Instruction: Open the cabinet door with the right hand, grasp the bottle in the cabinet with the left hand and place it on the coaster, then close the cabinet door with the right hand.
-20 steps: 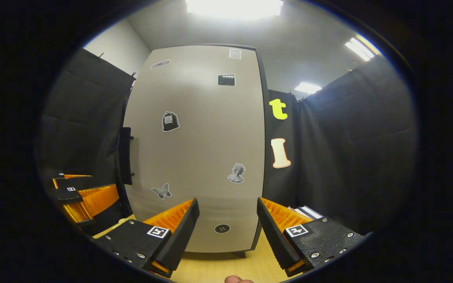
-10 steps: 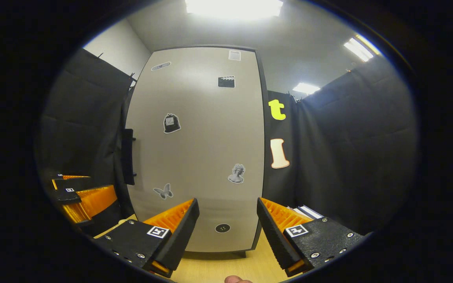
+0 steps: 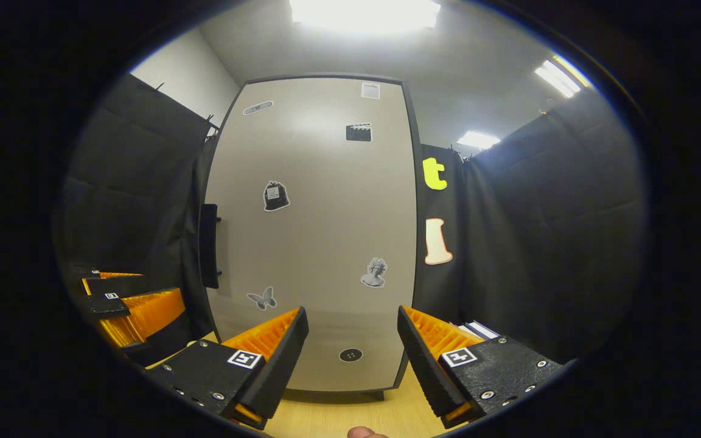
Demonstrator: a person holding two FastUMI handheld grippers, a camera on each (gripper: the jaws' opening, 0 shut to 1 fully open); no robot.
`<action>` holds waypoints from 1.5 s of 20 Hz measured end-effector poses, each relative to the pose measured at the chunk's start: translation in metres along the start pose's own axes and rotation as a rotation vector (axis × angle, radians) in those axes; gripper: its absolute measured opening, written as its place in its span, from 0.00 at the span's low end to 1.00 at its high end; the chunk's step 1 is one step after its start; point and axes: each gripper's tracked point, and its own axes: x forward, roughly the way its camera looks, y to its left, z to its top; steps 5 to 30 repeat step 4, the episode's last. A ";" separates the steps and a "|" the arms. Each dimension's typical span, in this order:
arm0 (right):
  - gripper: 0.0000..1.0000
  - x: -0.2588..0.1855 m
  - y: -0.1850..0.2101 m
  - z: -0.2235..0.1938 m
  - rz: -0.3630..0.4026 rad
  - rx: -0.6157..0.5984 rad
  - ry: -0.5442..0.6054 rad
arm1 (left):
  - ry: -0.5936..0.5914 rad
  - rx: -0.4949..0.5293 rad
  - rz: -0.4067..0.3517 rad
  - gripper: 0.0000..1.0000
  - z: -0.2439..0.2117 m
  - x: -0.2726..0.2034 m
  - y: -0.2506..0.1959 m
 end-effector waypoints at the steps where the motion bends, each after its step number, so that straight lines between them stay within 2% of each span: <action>1: 0.92 0.000 -0.001 0.000 -0.002 0.001 0.002 | 0.000 0.000 0.000 0.87 -0.001 0.002 0.002; 30: 0.92 0.000 0.000 0.000 -0.003 0.005 0.005 | 0.001 -0.001 0.002 0.87 -0.001 0.003 0.003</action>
